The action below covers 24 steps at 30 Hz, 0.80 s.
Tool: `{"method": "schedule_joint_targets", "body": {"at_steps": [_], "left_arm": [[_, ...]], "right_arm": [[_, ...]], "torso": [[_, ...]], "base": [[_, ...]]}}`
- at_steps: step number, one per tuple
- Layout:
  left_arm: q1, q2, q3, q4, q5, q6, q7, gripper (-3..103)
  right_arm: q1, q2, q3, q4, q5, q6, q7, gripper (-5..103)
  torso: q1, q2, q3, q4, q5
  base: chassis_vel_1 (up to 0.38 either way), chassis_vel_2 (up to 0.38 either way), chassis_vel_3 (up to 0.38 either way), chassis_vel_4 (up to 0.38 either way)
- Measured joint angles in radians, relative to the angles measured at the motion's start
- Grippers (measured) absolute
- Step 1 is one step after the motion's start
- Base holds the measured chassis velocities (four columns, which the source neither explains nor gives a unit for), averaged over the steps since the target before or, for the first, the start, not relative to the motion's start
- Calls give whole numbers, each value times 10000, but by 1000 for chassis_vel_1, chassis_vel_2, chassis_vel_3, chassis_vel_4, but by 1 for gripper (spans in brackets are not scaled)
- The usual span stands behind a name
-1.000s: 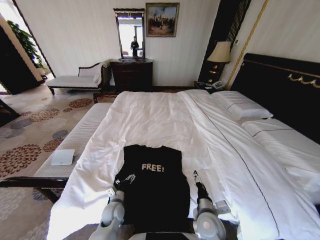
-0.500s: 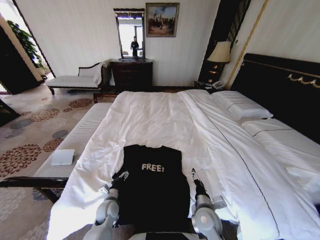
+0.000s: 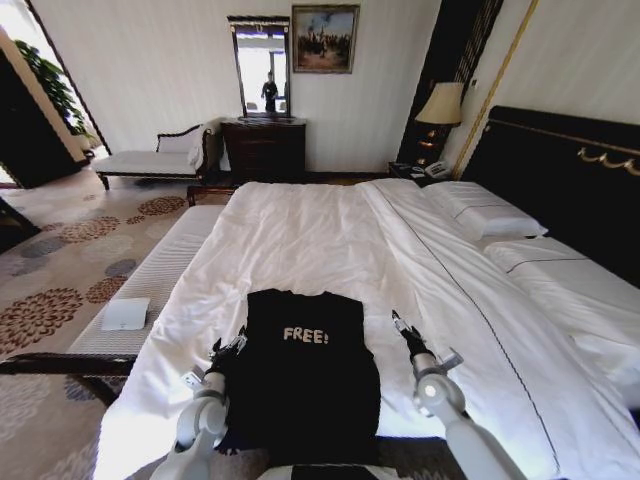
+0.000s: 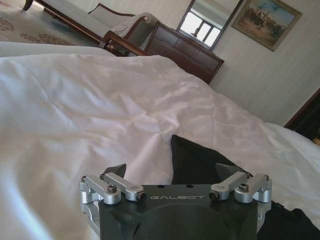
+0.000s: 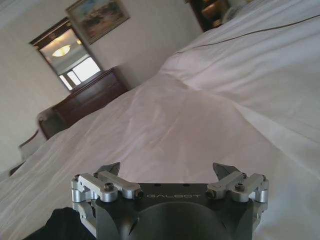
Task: Fold the clothes on the bed.
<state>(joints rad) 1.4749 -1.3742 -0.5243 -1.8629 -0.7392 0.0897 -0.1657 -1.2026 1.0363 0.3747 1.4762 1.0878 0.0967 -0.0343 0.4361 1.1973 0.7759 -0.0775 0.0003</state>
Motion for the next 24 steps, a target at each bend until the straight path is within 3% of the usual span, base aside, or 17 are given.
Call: {"method": "schedule_joint_targets", "body": {"at_steps": [1, 6, 15, 24], "left_arm": [[70, -6, -48, -123, -13, 3, 18, 100], [250, -39, -357, -491, -114, 3, 23, 100], [439, 5, -887, -718, -304, 16, 4, 100], [383, -83, -859, -618, -256, 16, -36, 100]], "right_arm": [[404, -6, -247, -399, 54, 12, -488, 100], [1647, 480, -1136, -1529, 329, 33, -1416, 100], [2908, 1670, -1901, -3336, 572, -46, -1519, 103], [2951, 1830, -1806, -3807, 554, -76, -1630, 68]], "torso": [[0, 0, 0, 4, 0], [0, 0, 0, 7, -3], [1, 0, 0, 6, -5], [0, 0, -1, 3, -4]], "base": [[0, 0, 0, 0], [0, 0, 0, 0], [0, 0, 0, 0], [0, 0, 0, 0]]}}
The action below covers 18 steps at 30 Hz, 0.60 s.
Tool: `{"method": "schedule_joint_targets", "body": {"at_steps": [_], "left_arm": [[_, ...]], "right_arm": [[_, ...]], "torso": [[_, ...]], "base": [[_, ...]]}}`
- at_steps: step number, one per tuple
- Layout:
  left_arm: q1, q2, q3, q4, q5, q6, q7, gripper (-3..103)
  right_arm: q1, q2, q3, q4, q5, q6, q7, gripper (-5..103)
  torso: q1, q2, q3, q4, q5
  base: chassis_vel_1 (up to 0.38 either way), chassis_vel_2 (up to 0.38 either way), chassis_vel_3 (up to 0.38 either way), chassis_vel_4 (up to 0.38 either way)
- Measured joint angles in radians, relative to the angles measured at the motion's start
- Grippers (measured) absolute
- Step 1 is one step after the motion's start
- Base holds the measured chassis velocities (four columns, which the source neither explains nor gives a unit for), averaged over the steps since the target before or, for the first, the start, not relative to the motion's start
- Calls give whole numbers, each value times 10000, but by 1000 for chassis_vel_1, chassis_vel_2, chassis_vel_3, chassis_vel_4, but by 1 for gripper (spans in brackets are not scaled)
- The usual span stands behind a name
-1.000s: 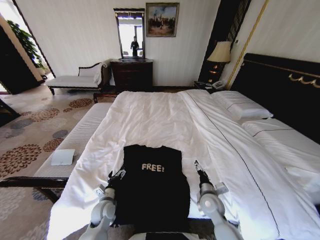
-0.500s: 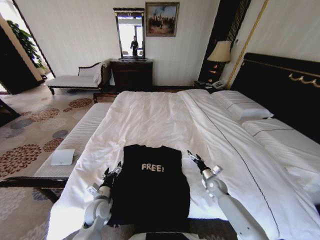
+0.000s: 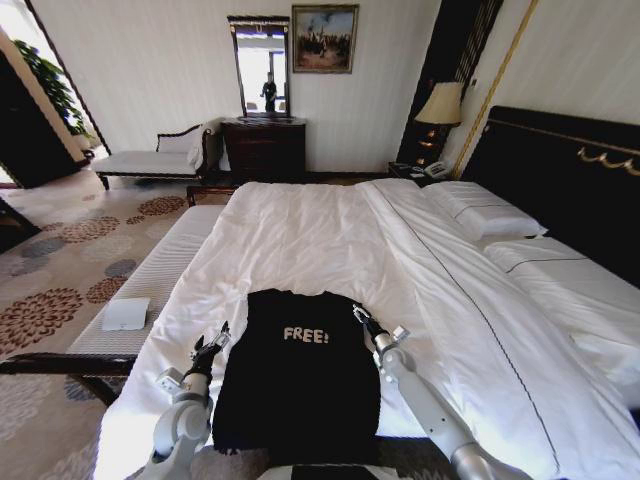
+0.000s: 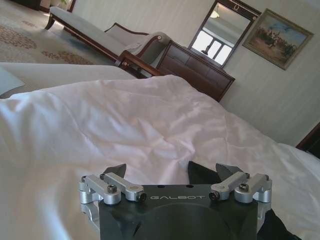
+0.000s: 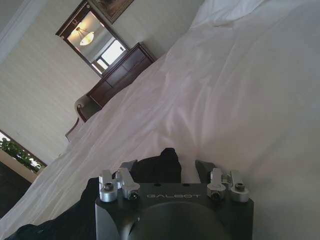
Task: Fold the clothes on the bed.
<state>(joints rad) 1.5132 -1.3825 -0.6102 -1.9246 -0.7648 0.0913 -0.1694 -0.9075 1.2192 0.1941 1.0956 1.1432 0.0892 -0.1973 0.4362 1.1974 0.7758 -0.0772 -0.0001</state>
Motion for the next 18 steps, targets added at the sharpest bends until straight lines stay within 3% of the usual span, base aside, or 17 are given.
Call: {"method": "schedule_joint_targets", "body": {"at_steps": [1, 4, 9, 17, 18], "left_arm": [[0, 0, 0, 0, 0, 0, 0, 100], [-96, -61, 140, 58, 95, 0, -22, 100], [-131, -148, 254, 78, 218, 0, -35, 100], [-258, -51, 350, 230, 221, -7, -39, 100], [-258, -51, 350, 230, 221, -7, -39, 100]], "right_arm": [[0, 0, 0, 0, 0, 0, 0, 68], [-73, 10, 57, 83, -10, 19, -6, 51], [-69, 68, 91, 80, -51, 129, -66, 40], [110, 190, 175, -187, -276, 526, 20, 3], [110, 190, 175, -187, -276, 526, 20, 3]], "torso": [[0, 0, 0, 0, 0], [0, 0, 0, 0, 1], [0, 0, 0, 1, 2], [0, 0, 0, 2, 2], [0, 0, 0, 2, 2]], "base": [[0, 0, 0, 0], [0, 0, 0, 0], [0, 0, 0, 0], [0, 0, 0, 0], [0, 0, 0, 0]]}}
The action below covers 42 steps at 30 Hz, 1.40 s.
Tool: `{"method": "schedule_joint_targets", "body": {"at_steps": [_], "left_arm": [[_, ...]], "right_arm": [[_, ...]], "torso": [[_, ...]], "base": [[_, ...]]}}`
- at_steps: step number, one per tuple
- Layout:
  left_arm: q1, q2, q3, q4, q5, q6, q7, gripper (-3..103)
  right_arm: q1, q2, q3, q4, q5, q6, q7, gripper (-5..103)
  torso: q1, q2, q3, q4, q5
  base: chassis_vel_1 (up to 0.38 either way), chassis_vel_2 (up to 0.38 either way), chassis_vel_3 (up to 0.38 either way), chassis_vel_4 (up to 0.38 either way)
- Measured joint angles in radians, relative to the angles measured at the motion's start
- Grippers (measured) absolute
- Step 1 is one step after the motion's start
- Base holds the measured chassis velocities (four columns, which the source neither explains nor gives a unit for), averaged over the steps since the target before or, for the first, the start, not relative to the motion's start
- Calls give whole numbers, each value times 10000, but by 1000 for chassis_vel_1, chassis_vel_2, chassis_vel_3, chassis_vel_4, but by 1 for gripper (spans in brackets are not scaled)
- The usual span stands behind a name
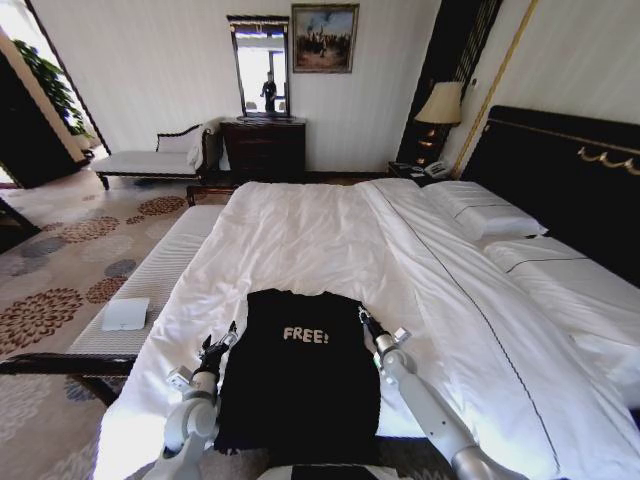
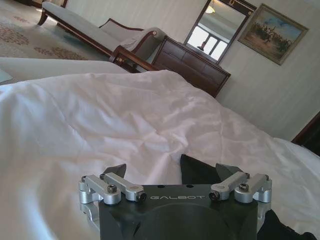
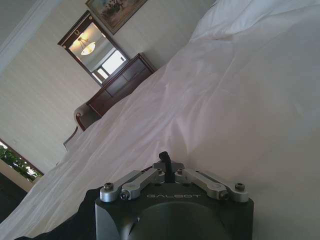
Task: Fold the clothes on the bed.
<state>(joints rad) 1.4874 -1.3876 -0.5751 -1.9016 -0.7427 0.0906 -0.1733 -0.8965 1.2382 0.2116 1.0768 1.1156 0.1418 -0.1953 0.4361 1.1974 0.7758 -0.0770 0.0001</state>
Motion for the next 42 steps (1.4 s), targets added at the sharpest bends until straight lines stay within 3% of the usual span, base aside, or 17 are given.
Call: {"method": "schedule_joint_targets", "body": {"at_steps": [7, 10, 13, 19, 24, 32, 42], "left_arm": [[-790, 223, 379, 751, -178, 65, 51, 100], [-2126, 307, 728, 1846, -361, 203, 39, 100], [-2740, 276, 905, 2398, -362, 230, 36, 100], [-5244, -264, 1611, 5084, -128, 135, 74, 100], [-6330, -650, 1811, 6643, -24, 75, 182, 100], [-6877, -917, 1776, 7538, 128, 47, 226, 100], [-6605, -576, 1625, 7117, -26, 226, 191, 100]], "right_arm": [[40, 30, 20, 42, -237, 244, 131, 0], [14, 4, -65, 343, -392, 364, 335, 0], [-7, -10, -109, 436, -447, 398, 386, 0], [-12, -18, -189, 545, -704, 504, 560, 0], [-79, -5, -143, 676, -812, 522, 607, 0], [-133, -34, -37, 755, -858, 527, 608, 0], [-93, 0, -39, 719, -933, 527, 590, 0]], "torso": [[-1, 0, 0, 0, 0], [-1, 0, 1, 0, -1], [0, 0, 1, -1, -1], [0, -1, 1, -3, 0], [1, -1, 2, -2, 0], [1, 1, 1, -2, -1], [0, 1, -1, 0, -1]], "base": [[0, 0, 0, 0], [0, 0, 0, 0], [0, 0, 0, 0], [0, 0, 0, 0], [0, 0, 0, 0], [0, 0, 0, 0], [0, 0, 0, 0]]}}
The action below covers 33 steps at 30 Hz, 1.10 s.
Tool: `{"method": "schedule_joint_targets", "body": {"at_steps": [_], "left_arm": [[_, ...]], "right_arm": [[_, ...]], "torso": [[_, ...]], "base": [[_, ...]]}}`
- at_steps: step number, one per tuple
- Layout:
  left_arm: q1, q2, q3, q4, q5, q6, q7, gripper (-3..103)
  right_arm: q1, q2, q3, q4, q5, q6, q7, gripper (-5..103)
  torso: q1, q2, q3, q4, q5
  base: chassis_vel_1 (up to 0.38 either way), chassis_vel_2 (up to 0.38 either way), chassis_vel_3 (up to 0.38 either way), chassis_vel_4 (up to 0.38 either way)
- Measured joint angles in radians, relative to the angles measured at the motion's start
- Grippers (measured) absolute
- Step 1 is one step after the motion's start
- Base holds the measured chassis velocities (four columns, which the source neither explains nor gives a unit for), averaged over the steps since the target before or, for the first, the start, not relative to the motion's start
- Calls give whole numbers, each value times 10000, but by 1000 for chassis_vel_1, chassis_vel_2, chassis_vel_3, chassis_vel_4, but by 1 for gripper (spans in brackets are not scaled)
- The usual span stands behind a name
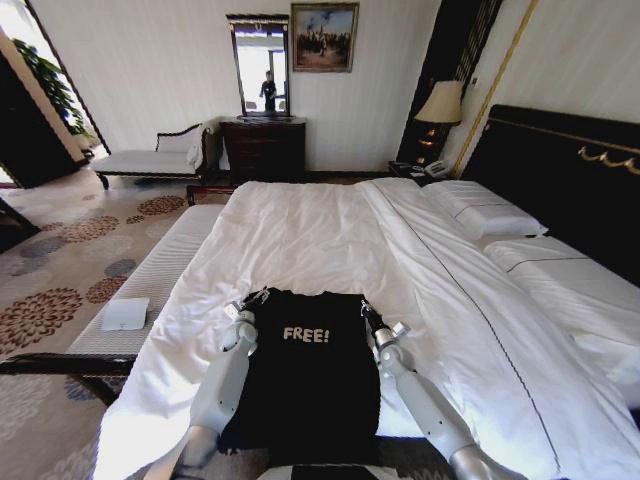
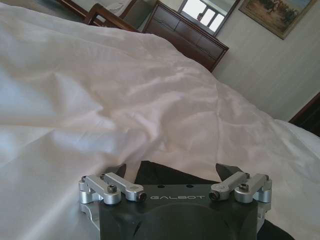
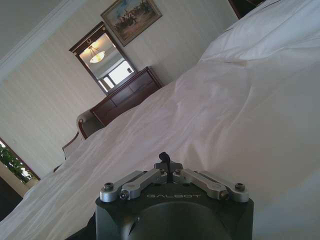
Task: Fold the clothes on the bed.
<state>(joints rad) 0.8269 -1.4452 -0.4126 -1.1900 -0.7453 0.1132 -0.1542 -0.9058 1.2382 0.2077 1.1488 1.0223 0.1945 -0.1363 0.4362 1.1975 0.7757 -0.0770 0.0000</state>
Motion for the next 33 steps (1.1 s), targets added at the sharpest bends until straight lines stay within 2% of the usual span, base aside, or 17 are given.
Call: {"method": "schedule_joint_targets", "body": {"at_steps": [11, 13, 15, 19, 22, 25, 28, 29, 30, 33], "left_arm": [[-304, -320, 12, 863, 331, -317, 333, 102], [-431, -363, -13, 989, 402, -383, 340, 93], [-446, -363, -17, 996, 406, -389, 341, 93], [-536, -352, -29, 1025, 412, -402, 351, 72], [-550, -352, -29, 1033, 412, -402, 359, 66], [-554, -356, -29, 1045, 412, -402, 365, 49], [-538, -358, -37, 1047, 411, -402, 377, 44], [-508, -358, -54, 1041, 404, -402, 383, 34], [-508, -358, -54, 1041, 404, -402, 383, 34], [-421, -319, -83, 880, 357, -393, 385, 23]], "right_arm": [[-9, -26, 0, -107, -108, 18, -20, 0], [-11, -50, 0, -78, -120, 21, -17, 0], [-13, -51, 0, -72, -123, 22, -17, 0], [-27, -43, 0, -74, -171, 40, -16, 0], [-26, -35, 0, -86, -184, 45, -15, 0], [-12, -32, -3, -88, -215, 54, -14, 0], [-11, -40, -2, -73, -228, 57, -5, 0], [-24, -55, 0, -25, -243, 60, 12, 0], [-24, -55, 0, -25, -243, 60, 12, 0], [-108, -120, 47, 188, -274, 68, 117, 0]], "torso": [[0, 0, 0, -1, 0], [0, 0, 1, -1, 0], [0, 0, 1, -1, -1], [0, 0, 0, -1, -1], [0, 0, 1, -1, 0], [0, 0, 1, -1, -1], [0, 0, 1, -1, 0], [0, 0, 1, -1, -1], [0, 0, 1, -1, -1], [0, 0, 1, -1, 0]], "base": [[0, 0, 0, 0], [0, 0, 0, 0], [0, 0, 0, 0], [0, 0, 0, 0], [0, 0, 0, 0], [0, 0, 0, 0], [0, 0, 0, 0], [0, 0, 0, 0], [0, 0, 0, 0], [0, 0, 0, 0]]}}
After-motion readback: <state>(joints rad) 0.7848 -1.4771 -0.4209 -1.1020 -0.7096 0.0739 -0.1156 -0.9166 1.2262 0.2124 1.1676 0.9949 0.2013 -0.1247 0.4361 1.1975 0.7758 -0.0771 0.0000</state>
